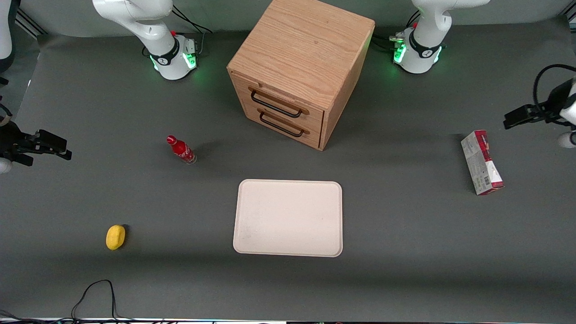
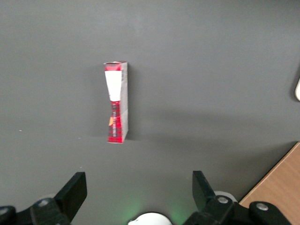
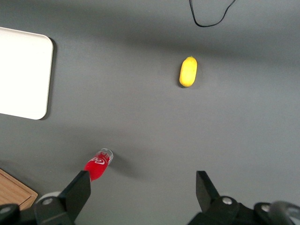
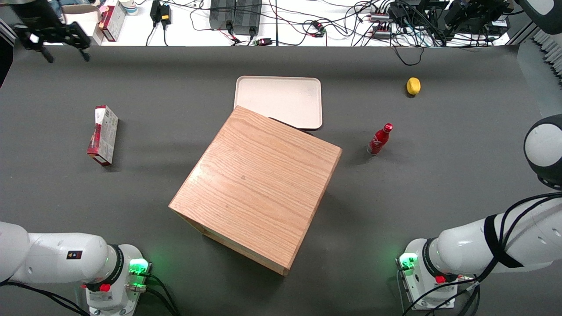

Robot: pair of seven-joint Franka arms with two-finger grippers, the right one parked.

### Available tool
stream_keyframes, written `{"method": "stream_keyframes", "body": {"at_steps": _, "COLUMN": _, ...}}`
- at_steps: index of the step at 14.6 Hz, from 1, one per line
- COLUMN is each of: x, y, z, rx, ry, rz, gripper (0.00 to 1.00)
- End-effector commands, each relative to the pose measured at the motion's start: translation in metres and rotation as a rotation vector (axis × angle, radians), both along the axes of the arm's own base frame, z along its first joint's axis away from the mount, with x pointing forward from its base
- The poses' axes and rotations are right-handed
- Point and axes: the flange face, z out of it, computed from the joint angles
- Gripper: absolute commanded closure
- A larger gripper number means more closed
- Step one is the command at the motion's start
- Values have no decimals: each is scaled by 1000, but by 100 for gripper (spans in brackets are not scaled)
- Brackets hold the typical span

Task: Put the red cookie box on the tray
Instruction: 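Move the left gripper toward the red tartan cookie box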

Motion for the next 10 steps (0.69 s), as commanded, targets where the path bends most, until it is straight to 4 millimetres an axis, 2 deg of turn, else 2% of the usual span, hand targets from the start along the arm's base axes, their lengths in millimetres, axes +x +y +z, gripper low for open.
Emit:
{"method": "stream_keyframes", "body": {"at_steps": 1, "x": -12, "y": 72, "z": 13, "rx": -39, "ry": 23, "rz": -79, "gripper": 0}}
{"method": "stream_keyframes", "body": {"at_steps": 3, "x": -23, "y": 121, "z": 20, "rx": -52, "ry": 12, "rz": -131, "gripper": 0}}
{"method": "stream_keyframes", "body": {"at_steps": 4, "x": -27, "y": 135, "z": 20, "rx": -62, "ry": 24, "rz": -143, "gripper": 0}}
{"method": "stream_keyframes", "body": {"at_steps": 6, "x": -30, "y": 137, "z": 19, "rx": -69, "ry": 40, "rz": -136, "gripper": 0}}
{"method": "stream_keyframes", "body": {"at_steps": 10, "x": -23, "y": 132, "z": 4, "rx": -81, "ry": 67, "rz": -141, "gripper": 0}}
